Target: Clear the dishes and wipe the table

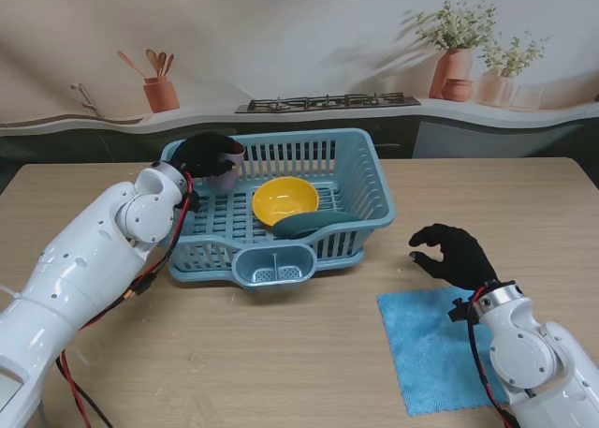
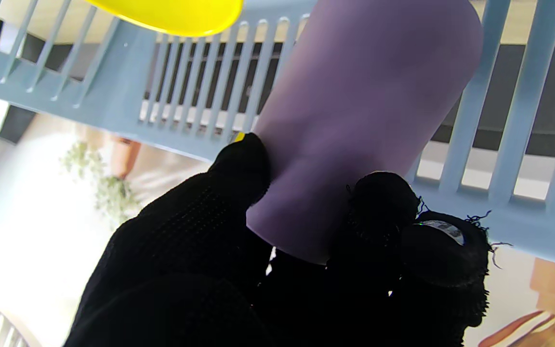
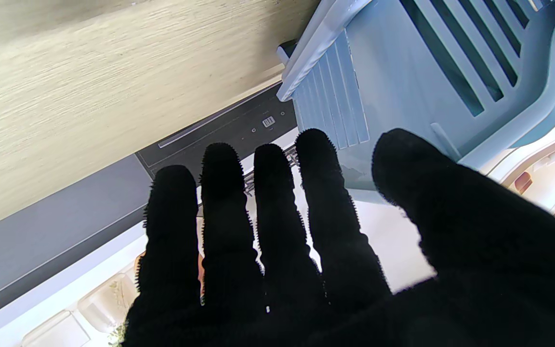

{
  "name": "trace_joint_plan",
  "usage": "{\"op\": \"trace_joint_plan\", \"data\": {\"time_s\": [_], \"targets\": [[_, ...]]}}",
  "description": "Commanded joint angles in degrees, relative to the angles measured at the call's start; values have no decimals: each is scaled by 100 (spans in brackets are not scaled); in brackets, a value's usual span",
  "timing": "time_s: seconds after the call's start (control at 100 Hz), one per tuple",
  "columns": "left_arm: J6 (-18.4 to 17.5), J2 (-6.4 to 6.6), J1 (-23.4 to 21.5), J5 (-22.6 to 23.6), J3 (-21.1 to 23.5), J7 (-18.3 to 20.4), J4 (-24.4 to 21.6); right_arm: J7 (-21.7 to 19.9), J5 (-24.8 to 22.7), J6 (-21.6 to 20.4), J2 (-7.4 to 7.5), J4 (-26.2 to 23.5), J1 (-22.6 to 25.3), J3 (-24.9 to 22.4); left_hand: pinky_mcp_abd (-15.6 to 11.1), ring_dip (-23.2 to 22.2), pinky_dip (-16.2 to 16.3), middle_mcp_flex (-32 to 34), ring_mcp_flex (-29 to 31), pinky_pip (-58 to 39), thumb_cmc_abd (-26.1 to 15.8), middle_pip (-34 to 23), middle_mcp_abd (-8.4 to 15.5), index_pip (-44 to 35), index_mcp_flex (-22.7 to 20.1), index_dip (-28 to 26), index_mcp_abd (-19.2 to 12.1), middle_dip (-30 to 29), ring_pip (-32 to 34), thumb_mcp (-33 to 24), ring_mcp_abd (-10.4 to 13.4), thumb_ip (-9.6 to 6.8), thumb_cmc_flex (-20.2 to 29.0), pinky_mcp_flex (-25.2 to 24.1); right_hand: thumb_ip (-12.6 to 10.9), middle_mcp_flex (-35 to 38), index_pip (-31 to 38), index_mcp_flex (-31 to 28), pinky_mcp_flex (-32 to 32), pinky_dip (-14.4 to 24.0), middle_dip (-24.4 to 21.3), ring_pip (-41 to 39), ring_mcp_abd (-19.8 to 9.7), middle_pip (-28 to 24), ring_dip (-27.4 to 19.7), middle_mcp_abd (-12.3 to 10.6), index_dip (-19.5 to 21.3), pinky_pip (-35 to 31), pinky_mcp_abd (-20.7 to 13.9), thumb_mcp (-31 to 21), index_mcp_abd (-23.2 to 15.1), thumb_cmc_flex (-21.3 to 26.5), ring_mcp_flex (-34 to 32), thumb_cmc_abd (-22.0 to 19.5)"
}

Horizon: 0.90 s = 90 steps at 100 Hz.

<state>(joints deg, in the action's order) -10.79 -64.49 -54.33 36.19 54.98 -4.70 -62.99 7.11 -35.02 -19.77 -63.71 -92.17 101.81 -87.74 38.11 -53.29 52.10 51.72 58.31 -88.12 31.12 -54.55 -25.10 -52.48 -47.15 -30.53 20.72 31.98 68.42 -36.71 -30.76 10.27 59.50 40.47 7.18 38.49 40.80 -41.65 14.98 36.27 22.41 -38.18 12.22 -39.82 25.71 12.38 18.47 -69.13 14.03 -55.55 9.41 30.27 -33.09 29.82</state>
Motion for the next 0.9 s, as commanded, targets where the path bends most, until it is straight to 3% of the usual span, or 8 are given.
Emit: {"op": "trace_joint_plan", "data": {"time_s": [0.0,0.19,0.46,0.89], "targets": [[48,-73,-35,-36,-49,76,57,-56,-5,5,-14,5,21,18,189,124,-87,416,-118,75,-325,-273,-563,-436,-89,56,-361,-4,-129,-430,-89,-128,533,-158,-36,41,17,13,-55,79,-33,-62,-71,6,52,-62,-6,-44,-133,51,-24,62,-26,-132],[53,-77,-12,-14,-83,63,17,-58,-1,12,-14,13,16,28,189,206,-56,433,-165,151,-326,-114,-589,-302,-149,219,-276,-38,-259,-404,-180,-151,552,-227,-36,38,14,16,-55,82,-33,-60,-77,9,52,-54,-4,-43,-133,52,-24,65,-25,-134],[-347,43,-80,361,71,156,-241,-47,-6,20,-15,23,14,29,189,187,-15,394,-200,152,-371,-136,-585,-332,-113,200,-303,12,-169,-346,-157,-154,561,-204,-35,37,11,14,-59,84,-32,-59,-72,8,52,-56,-2,-42,-138,55,-25,65,-27,-135],[-429,40,-111,95,113,454,-595,-24,-9,-4,-18,54,2,26,189,190,11,379,-218,162,-387,-145,-590,-344,-99,202,-301,29,-143,-299,-168,-167,579,-203,-31,35,14,19,-57,87,-32,-58,-72,6,53,-58,-2,-42,-138,63,-23,69,-23,-142]]}}
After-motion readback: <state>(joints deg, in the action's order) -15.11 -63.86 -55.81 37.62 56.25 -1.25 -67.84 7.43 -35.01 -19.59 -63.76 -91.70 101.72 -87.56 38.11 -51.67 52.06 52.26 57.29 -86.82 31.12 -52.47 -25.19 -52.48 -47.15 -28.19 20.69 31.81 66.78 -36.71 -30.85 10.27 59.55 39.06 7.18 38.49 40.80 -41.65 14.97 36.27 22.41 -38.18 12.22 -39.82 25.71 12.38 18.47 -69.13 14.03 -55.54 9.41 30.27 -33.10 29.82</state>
